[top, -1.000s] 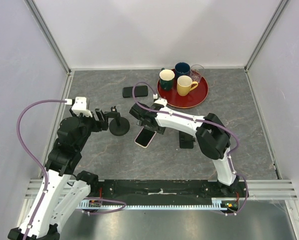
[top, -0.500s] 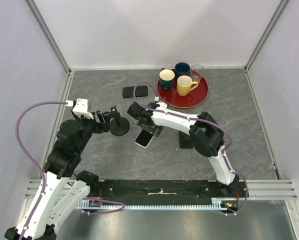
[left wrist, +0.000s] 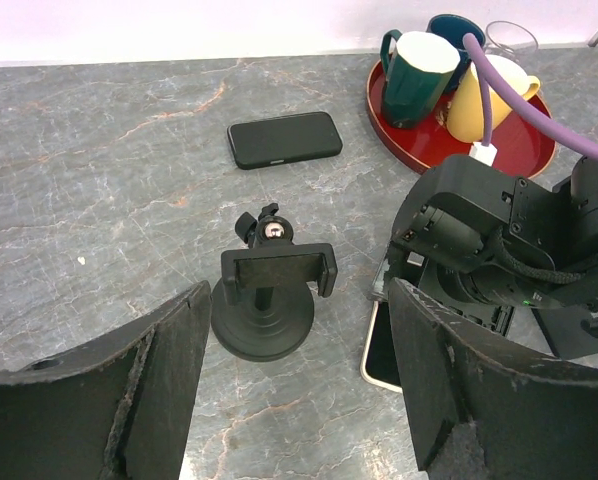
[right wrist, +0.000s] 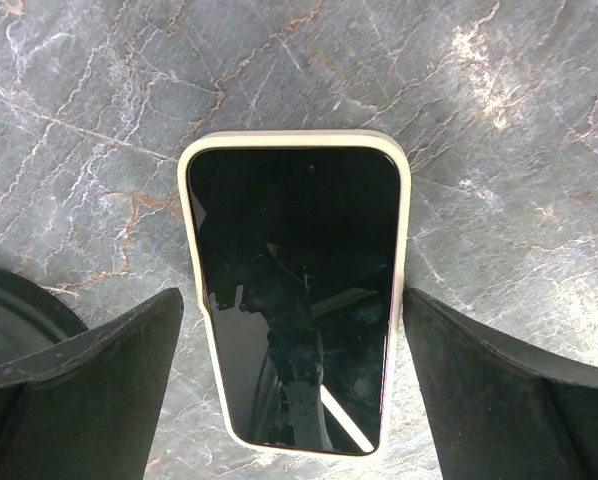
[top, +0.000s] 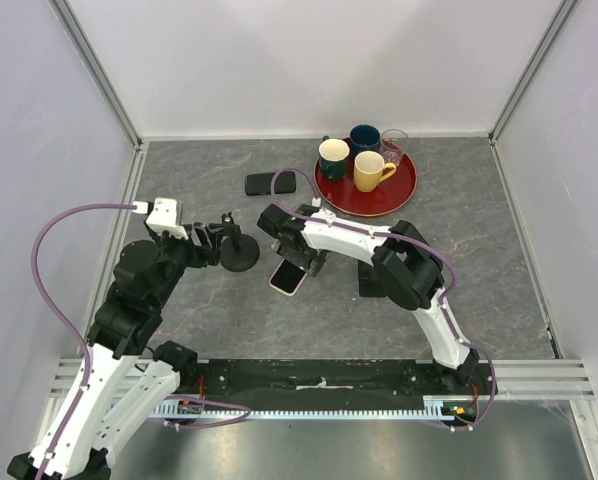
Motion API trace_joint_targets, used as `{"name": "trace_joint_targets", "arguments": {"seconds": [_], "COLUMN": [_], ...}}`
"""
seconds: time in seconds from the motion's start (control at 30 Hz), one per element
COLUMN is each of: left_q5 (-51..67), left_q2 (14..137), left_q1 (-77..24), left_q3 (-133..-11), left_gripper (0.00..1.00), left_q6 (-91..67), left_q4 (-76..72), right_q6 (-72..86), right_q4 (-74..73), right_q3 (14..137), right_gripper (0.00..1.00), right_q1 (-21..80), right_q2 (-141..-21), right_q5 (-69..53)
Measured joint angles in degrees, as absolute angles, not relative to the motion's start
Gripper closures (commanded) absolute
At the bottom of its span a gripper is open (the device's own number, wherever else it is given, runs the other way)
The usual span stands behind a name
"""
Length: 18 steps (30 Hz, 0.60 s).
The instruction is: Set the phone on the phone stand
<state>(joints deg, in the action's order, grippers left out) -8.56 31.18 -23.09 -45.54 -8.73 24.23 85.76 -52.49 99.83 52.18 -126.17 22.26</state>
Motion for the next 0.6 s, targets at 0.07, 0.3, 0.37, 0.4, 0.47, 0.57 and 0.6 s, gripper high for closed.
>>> {"name": "trace_joint_targets", "arguments": {"seconds": [0.07,0.3,0.37,0.4,0.47,0.57,0.6], "left_q5": [-8.69,-8.95,-8.95,-8.93,-8.95,-9.02,-9.04], "left_q2": [31.18,31.18,31.18,31.18,31.18,31.18,31.18], "left_q1": [-23.29,-23.29,-23.29,-23.29,-23.29,-23.29,-23.29], "left_q3": [-45.54,-45.54,-45.54,-45.54,-45.54,-45.54,-45.54], "left_gripper": [0.23,0.24,0.24,0.24,0.24,0.24,0.24], "left_q6": [-8.73,-8.73,-8.73,-8.73,-8.73,-8.73,-8.73], "left_q4": [24.23,24.25,24.25,24.25,24.25,24.25,24.25], "right_q6": [85.78,83.22,82.19,81.87,81.12,80.55,80.51], "right_q4": [-52.53,-53.67,-54.48,-54.81,-55.66,-57.10,-57.32], "right_q3": [99.90,102.32,103.63,104.03,105.01,106.80,107.13], "right_gripper": [0.03,0.04,0.06,0.08,0.10,0.14,0.17], "right_q1": [51.81,49.89,49.39,49.21,48.93,48.88,48.88], "right_q2": [-126.17,-127.50,-128.35,-128.62,-129.29,-130.39,-130.61], "right_q5": [21.47,16.47,14.74,14.17,12.99,12.14,12.08]}}
